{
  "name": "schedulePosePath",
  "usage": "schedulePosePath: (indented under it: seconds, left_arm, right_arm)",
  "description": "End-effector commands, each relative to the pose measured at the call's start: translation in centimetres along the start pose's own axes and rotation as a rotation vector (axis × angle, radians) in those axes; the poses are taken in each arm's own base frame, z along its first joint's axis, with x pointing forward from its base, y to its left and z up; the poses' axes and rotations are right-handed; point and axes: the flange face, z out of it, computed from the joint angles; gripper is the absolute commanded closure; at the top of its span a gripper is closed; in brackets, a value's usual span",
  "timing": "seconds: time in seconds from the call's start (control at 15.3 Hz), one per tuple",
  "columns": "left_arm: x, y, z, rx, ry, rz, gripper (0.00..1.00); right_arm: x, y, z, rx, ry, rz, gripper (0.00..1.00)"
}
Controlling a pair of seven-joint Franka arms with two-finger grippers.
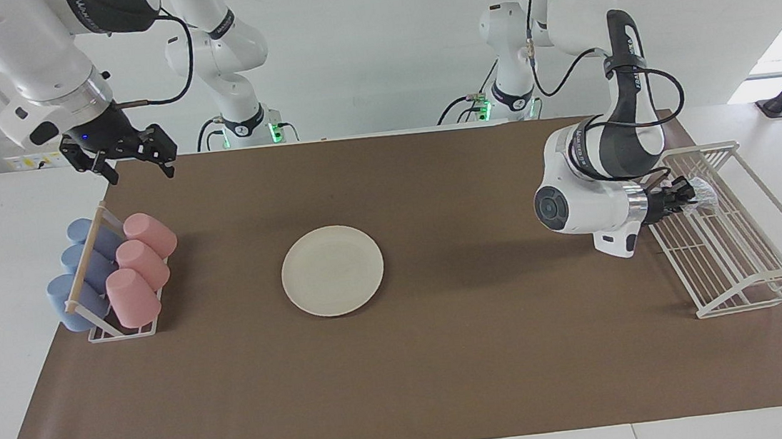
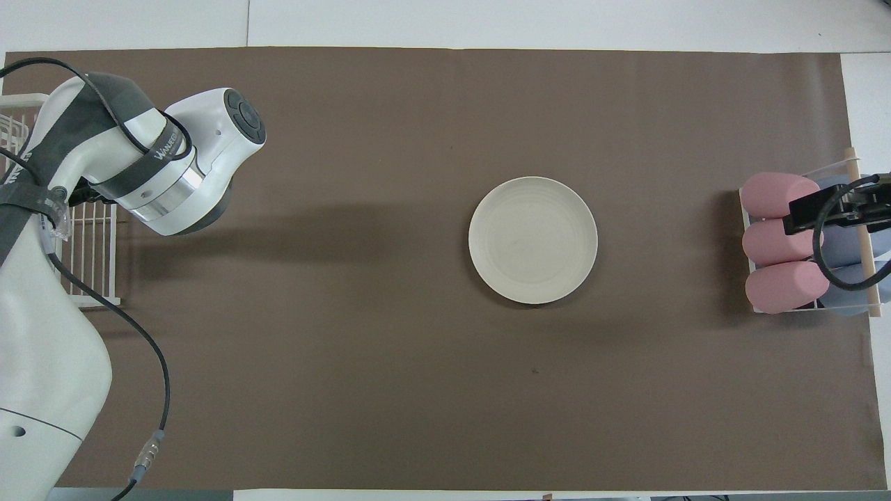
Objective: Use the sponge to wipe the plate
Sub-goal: 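Place the sponge into the wire basket with the left gripper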
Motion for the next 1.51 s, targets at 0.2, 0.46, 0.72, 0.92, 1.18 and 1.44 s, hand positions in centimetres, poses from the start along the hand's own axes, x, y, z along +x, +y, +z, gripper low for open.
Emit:
schedulePosePath:
  seconds: [0.2,0.46,0.72,0.92,1.18,1.44]
  left_arm:
    - [-0.1,-0.3,0.2,-0.022,0.006,-0.019,0.00]
    - [-0.1,-0.2,0.1,-0.024,0.008,-0.016,0.00]
    - [0.0,-2.0,-1.0,-0.172,-0.039,-0.047,0.00]
    - [-1.1,-8.2,-2.1,-0.431,-0.102,-0.111,0.00]
    - [-4.0,-14.4,-3.8,-0.713,-0.146,-0.165,0.00]
    - [-8.0,-21.9,-3.2,-1.021,-0.130,-0.108,0.00]
  right_arm:
    - [-0.3,-0.2,-0.3,0.004,0.001,0.013,0.00]
    - [-0.4,-0.2,-0.2,0.004,-0.003,0.013,0.00]
    - [-0.3,-0.2,-0.2,0.004,-0.002,0.018,0.00]
    - [-0.4,-0.2,-0.1,0.004,-0.010,0.018,0.00]
    - [-0.6,-0.4,-0.2,0.015,-0.017,0.016,0.00]
    - [-0.6,-0.6,-0.2,0.037,-0.016,0.013,0.00]
